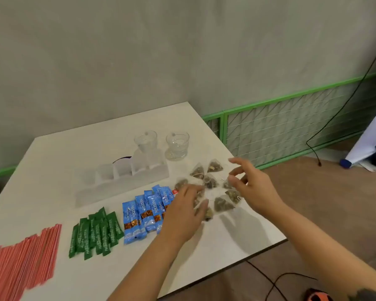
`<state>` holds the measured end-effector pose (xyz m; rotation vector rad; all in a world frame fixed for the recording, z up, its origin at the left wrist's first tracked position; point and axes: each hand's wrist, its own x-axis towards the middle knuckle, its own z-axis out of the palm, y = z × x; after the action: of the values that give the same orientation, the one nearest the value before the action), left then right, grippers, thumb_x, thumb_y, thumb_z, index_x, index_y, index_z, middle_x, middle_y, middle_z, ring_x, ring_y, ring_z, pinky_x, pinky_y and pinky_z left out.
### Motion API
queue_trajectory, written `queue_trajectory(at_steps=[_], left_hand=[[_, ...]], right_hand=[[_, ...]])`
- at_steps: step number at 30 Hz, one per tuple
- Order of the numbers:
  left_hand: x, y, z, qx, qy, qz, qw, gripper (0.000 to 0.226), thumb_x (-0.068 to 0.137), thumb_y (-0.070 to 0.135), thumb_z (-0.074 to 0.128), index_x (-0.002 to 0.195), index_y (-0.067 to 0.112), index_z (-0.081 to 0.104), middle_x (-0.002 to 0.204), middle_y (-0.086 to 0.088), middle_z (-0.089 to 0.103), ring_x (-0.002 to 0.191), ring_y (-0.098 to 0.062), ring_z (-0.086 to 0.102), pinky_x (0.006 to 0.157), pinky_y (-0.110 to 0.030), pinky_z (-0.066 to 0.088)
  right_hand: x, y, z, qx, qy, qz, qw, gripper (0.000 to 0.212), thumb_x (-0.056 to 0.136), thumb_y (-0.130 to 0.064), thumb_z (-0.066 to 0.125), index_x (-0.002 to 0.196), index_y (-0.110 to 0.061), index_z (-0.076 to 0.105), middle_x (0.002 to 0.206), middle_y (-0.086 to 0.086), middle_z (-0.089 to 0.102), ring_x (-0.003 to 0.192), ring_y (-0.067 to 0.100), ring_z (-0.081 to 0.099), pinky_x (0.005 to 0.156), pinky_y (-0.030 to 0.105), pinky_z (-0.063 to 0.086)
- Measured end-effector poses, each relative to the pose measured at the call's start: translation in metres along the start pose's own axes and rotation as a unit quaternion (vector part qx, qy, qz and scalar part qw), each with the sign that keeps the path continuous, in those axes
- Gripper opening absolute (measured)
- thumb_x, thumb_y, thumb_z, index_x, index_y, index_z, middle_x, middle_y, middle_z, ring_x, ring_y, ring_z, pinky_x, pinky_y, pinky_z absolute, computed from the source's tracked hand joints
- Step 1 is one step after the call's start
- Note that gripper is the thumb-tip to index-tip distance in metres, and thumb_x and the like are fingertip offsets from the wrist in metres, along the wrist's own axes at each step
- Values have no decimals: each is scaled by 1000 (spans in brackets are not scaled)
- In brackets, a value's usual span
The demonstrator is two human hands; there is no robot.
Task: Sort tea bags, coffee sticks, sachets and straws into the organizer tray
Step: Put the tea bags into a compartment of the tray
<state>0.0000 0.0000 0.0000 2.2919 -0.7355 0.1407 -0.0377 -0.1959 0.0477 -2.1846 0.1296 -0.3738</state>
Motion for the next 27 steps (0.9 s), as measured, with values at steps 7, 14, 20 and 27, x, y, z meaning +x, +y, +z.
queue_trajectory(at_steps=[7,14,20,27], left_hand=[[-4,-6,30,88,-55,-25,994,28,85,36,59,111,25,62,112,13,52,99,-4,50,71,-16,42],[-2,-7,38,88,-50,-27,994,23,88,32,58,107,23,67,103,8,60,98,-10,53,77,-21,43],[-3,-3,35,72,-45,-36,996,19,94,25,51,111,25,61,107,10,58,97,-6,50,75,-14,37],[-1,-4,28,49,-23,-47,997,22,90,9,54,108,20,60,105,9,57,91,-6,51,77,-24,47]], right_hand=[[1,26,10,-122,-99,-20,987,35,87,-24,61,121,-30,55,108,-10,58,71,5,57,75,25,46],[7,30,26,-215,-189,-70,956,32,88,-23,56,119,-29,60,122,-9,51,99,13,56,83,28,49],[14,36,43,-306,-267,-94,909,33,86,-6,53,110,-24,65,104,1,55,97,22,56,73,33,47],[21,31,46,-316,-275,-84,904,26,92,-9,50,109,-18,66,109,4,58,98,23,57,72,29,40]])
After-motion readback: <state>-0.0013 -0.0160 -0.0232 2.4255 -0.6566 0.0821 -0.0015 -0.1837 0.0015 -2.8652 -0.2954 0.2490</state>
